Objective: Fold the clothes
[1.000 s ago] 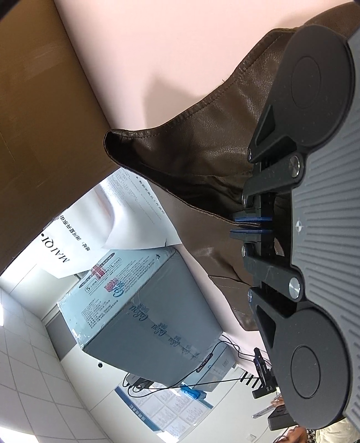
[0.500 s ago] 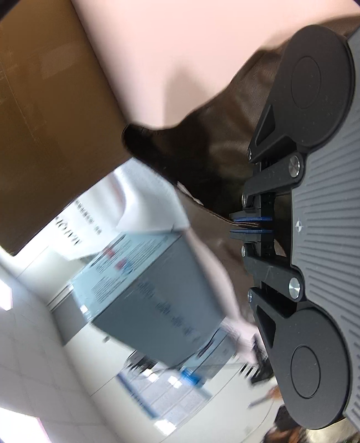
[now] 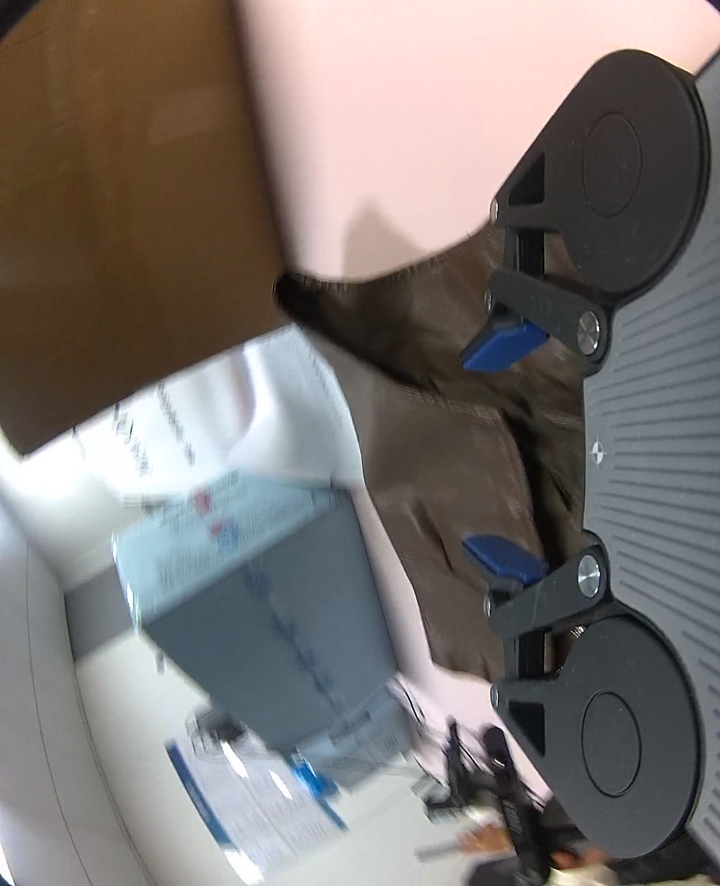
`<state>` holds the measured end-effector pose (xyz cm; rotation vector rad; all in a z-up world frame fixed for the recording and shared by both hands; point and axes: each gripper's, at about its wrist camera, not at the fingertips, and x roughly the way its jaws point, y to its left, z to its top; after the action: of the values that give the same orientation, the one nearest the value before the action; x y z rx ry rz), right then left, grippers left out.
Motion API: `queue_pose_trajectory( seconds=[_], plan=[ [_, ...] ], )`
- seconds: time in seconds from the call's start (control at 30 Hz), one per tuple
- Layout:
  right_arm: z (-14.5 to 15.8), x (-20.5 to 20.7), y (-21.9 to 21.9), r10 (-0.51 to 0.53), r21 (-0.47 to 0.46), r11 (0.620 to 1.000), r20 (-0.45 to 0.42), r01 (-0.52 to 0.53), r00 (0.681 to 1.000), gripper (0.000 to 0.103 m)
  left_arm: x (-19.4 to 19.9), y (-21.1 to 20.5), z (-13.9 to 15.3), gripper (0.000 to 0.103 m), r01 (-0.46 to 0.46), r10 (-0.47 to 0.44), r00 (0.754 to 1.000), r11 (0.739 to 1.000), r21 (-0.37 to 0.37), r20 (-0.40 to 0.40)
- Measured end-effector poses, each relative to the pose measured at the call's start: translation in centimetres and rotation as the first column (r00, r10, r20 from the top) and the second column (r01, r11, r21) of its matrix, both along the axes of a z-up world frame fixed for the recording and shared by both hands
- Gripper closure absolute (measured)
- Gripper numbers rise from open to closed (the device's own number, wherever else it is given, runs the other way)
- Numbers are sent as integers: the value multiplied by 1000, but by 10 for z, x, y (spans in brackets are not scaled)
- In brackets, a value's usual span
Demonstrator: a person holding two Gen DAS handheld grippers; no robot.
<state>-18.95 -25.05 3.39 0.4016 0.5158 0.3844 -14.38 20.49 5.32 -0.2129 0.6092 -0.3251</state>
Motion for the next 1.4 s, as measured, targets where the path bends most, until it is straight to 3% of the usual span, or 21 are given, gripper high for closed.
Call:
queue_pose_trajectory(
  seconds=[0.13,0.27,0.4,0.5,0.6,0.77,0.87,1.17,1.3,1.4],
  plan=[
    [-6,-29,3,50,-46,998,29,-48,998,29,-37,-15,2,17,97,-95,995,994,42,-34],
    [-12,-33,18,25,-185,982,-10,-26,1000,35,-61,-51,6,17,203,-193,978,965,166,-74],
    [-14,-36,26,11,-263,965,-6,-12,1000,56,-62,-81,-7,18,148,-108,986,920,362,-127],
    [-15,-37,26,18,-267,963,1,-17,1000,70,-62,-89,-13,26,194,-144,974,925,327,-172],
    [-17,-37,26,23,-275,961,6,-21,1000,72,-64,-97,-12,38,200,-152,975,921,333,-165],
    [-17,-39,30,20,-302,953,20,-13,1000,77,-66,-101,-9,82,146,-104,984,933,330,-144],
    [-15,-42,33,29,-317,948,37,-16,999,79,-68,-98,-5,97,118,-77,987,942,313,-142],
    [-12,-47,37,57,-329,944,73,-30,996,83,-103,-85,21,99,75,-58,996,948,311,-64],
    [-11,-48,41,65,-335,942,104,-27,992,84,-122,-79,33,99,32,-35,999,939,342,2],
    [-12,-45,49,59,-360,933,132,-8,989,87,-117,-74,30,99,15,-16,1000,942,335,-1]
  ],
)
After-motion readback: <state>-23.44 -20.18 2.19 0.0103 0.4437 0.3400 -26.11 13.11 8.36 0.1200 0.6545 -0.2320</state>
